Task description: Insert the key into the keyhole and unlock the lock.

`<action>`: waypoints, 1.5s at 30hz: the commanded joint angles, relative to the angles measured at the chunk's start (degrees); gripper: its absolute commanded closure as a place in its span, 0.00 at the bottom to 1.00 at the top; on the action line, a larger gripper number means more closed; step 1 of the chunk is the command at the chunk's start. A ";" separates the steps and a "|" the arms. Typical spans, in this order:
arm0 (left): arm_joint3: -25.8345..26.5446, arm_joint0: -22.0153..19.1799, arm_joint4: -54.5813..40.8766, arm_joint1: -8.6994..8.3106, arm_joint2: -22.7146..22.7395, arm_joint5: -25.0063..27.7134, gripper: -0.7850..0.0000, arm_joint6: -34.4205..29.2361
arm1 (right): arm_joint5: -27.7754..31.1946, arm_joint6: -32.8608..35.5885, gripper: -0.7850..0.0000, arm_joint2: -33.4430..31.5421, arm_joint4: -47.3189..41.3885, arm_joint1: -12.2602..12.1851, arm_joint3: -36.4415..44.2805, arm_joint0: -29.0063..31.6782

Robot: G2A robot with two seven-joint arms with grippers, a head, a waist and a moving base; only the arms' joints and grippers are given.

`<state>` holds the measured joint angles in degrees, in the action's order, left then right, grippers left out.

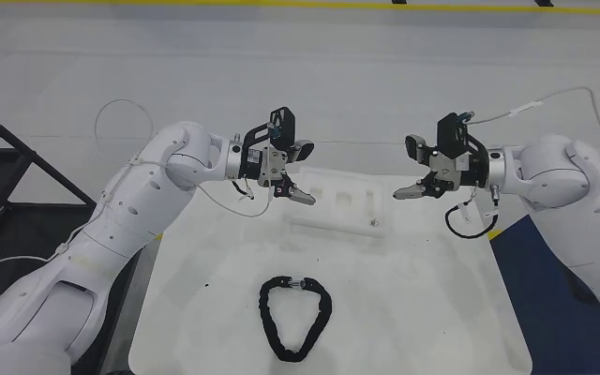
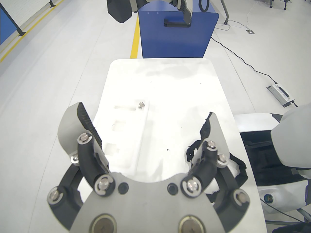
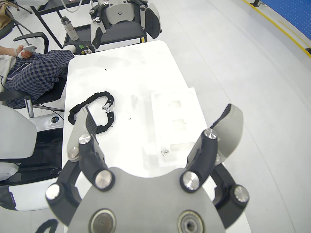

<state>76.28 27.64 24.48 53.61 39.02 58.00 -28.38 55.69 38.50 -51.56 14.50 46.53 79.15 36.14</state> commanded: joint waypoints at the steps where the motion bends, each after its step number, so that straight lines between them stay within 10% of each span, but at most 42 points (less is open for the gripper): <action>1: -0.01 0.00 0.00 0.00 0.00 0.00 0.00 0.00 | -1.24 -1.07 0.00 -0.05 0.54 0.03 -0.46 1.01; 45: -0.01 0.00 0.00 0.00 0.00 0.00 0.00 0.00 | -42.93 6.81 0.00 12.27 4.95 8.92 -9.55 2.47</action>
<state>76.28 27.64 24.48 53.61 39.02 58.00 -28.38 13.08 45.46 -39.50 19.54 55.23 69.93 38.62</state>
